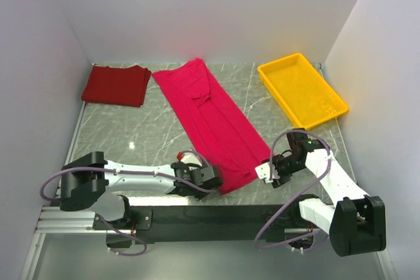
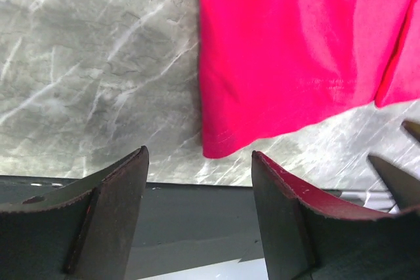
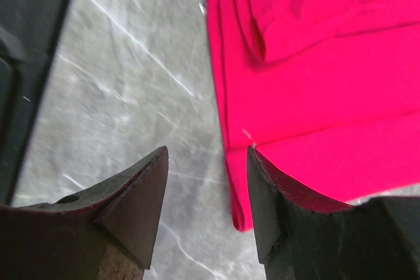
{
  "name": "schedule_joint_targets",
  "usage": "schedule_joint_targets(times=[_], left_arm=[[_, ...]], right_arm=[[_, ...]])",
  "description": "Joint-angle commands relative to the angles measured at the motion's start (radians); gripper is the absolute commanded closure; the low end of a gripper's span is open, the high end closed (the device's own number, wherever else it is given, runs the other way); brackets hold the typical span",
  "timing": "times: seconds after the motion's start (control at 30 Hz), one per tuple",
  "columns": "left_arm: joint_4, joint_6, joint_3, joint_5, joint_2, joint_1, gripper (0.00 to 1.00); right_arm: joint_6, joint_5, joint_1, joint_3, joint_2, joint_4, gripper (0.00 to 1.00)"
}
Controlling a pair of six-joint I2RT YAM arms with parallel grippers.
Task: Fold and stack the t-shirts
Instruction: Fold the tshirt
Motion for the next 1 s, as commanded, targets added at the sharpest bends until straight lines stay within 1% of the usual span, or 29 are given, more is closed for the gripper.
schedule_joint_targets(times=[0.0, 0.03, 0.13, 0.2, 0.23, 0.27, 0.33, 0.37, 0.43, 0.47, 0.53, 0.57, 0.6, 0.63, 0.67, 0.7, 0.73, 0.77, 0.87, 0.9, 0.97], left_arm=[[0.027, 0.077, -0.031, -0.03, -0.052, 0.004, 0.31], [0.036, 0.083, -0.029, -0.029, -0.052, 0.004, 0.31], [0.075, 0.182, 0.012, -0.032, -0.038, 0.004, 0.29], [0.093, 0.355, 0.072, -0.03, -0.007, 0.004, 0.28], [0.078, 0.418, 0.095, -0.036, 0.008, 0.004, 0.28], [0.058, 0.53, 0.141, -0.042, 0.02, 0.002, 0.27], [0.012, 0.646, 0.173, -0.062, 0.045, 0.004, 0.27], [0.004, 0.754, 0.186, -0.071, 0.043, -0.001, 0.27], [0.033, 0.869, 0.172, -0.075, 0.013, -0.001, 0.27], [0.06, 0.985, 0.146, -0.069, -0.007, -0.006, 0.27], [0.163, 1.106, 0.112, -0.024, -0.078, -0.01, 0.27], [0.197, 1.219, 0.073, -0.003, -0.101, -0.013, 0.27], [0.229, 1.276, 0.052, 0.029, -0.142, -0.013, 0.26], [0.287, 1.333, 0.036, 0.078, -0.157, -0.015, 0.26], [0.301, 1.43, 0.016, 0.088, -0.171, -0.018, 0.26], [0.318, 1.471, 0.014, 0.096, -0.171, -0.019, 0.26], [0.332, 1.512, 0.014, 0.102, -0.164, -0.023, 0.26], [0.361, 1.587, 0.026, 0.114, -0.153, -0.027, 0.27], [0.368, 1.689, 0.096, 0.122, -0.052, -0.035, 0.29], [0.368, 1.706, 0.118, 0.123, 0.011, -0.039, 0.3], [0.392, 1.743, 0.161, 0.117, 0.081, -0.058, 0.32]], right_arm=[[-0.074, 0.06, -0.002, 0.015, 0.006, 0.056, 0.42], [-0.075, 0.068, -0.009, 0.029, 0.019, 0.059, 0.42], [-0.08, 0.079, -0.051, 0.058, 0.07, 0.053, 0.43], [-0.078, 0.068, -0.083, 0.084, 0.093, 0.033, 0.43], [-0.078, 0.062, -0.09, 0.095, 0.102, 0.022, 0.43], [-0.08, 0.059, -0.1, 0.106, 0.112, 0.009, 0.44], [-0.087, 0.036, -0.133, 0.142, 0.144, -0.042, 0.45], [-0.089, 0.033, -0.141, 0.153, 0.156, -0.059, 0.45], [-0.066, 0.016, -0.153, 0.193, 0.19, -0.099, 0.45], [-0.052, 0.008, -0.156, 0.21, 0.205, -0.116, 0.45], [-0.057, -0.007, -0.164, 0.274, 0.269, -0.204, 0.45], [-0.049, -0.018, -0.172, 0.297, 0.295, -0.234, 0.45], [-0.047, -0.027, -0.176, 0.32, 0.346, -0.264, 0.45], [-0.049, -0.042, -0.181, 0.363, 0.371, -0.322, 0.45], [-0.043, -0.049, -0.189, 0.383, 0.392, -0.341, 0.45], [-0.028, -0.061, -0.192, 0.411, 0.426, -0.352, 0.46], [0.012, -0.067, -0.193, 0.42, 0.437, -0.357, 0.46], [0.026, -0.081, -0.193, 0.429, 0.446, -0.358, 0.46], [0.12, -0.104, -0.195, 0.448, 0.466, -0.325, 0.46], [0.159, -0.112, -0.195, 0.457, 0.475, -0.309, 0.47], [0.224, -0.118, -0.196, 0.469, 0.483, -0.279, 0.47]])
